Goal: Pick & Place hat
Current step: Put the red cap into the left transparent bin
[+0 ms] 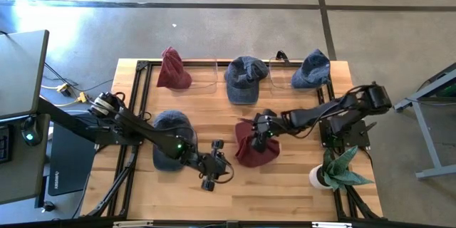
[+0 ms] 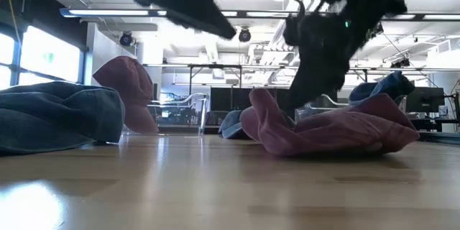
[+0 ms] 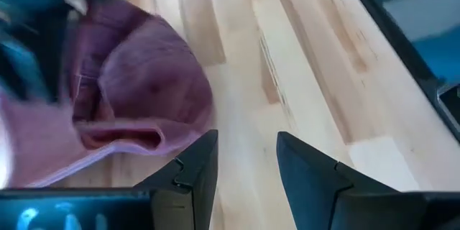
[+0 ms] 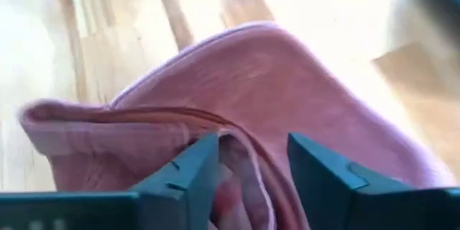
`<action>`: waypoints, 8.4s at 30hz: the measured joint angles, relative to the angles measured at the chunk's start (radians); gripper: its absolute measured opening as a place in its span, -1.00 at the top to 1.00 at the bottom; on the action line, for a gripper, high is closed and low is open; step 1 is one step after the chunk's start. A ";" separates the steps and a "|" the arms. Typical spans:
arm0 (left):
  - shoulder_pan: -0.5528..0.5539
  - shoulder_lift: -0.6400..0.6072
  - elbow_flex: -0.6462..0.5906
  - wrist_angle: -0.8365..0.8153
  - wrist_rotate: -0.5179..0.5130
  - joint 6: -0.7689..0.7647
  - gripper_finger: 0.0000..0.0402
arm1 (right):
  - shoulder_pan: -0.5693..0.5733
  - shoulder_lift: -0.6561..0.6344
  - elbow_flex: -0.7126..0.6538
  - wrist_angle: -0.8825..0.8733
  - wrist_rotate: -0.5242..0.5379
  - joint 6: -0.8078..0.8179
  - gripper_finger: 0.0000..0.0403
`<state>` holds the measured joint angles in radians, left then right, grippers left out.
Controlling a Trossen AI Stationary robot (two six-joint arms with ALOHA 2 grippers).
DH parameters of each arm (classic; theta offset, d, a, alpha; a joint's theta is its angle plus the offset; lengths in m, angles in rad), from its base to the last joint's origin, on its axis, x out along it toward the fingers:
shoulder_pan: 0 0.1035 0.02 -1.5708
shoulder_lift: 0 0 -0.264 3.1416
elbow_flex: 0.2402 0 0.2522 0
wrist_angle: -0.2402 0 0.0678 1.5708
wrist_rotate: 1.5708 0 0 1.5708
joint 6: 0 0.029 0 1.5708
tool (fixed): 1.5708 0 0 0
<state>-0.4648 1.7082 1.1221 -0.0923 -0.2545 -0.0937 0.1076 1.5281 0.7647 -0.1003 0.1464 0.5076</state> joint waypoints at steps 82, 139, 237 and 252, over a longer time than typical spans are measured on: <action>0.256 0.403 0.297 -0.184 -0.007 -0.159 0.31 | 0.431 0.050 -0.145 0.010 0.731 0.498 0.86; 0.194 0.400 0.403 -0.252 0.076 0.071 0.31 | 0.484 -0.032 -0.096 0.022 0.552 0.331 0.96; 0.069 0.272 0.223 -0.017 -0.018 0.332 0.31 | 0.458 0.173 0.041 -0.124 0.249 -0.728 0.25; 0.101 0.313 0.221 0.117 -0.048 0.478 -0.47 | 0.421 0.108 0.039 0.042 0.313 -0.392 0.90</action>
<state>-0.3639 2.0207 1.3430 0.0245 -0.3027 0.3843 0.5288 1.6358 0.8040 -0.0582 0.4599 0.1152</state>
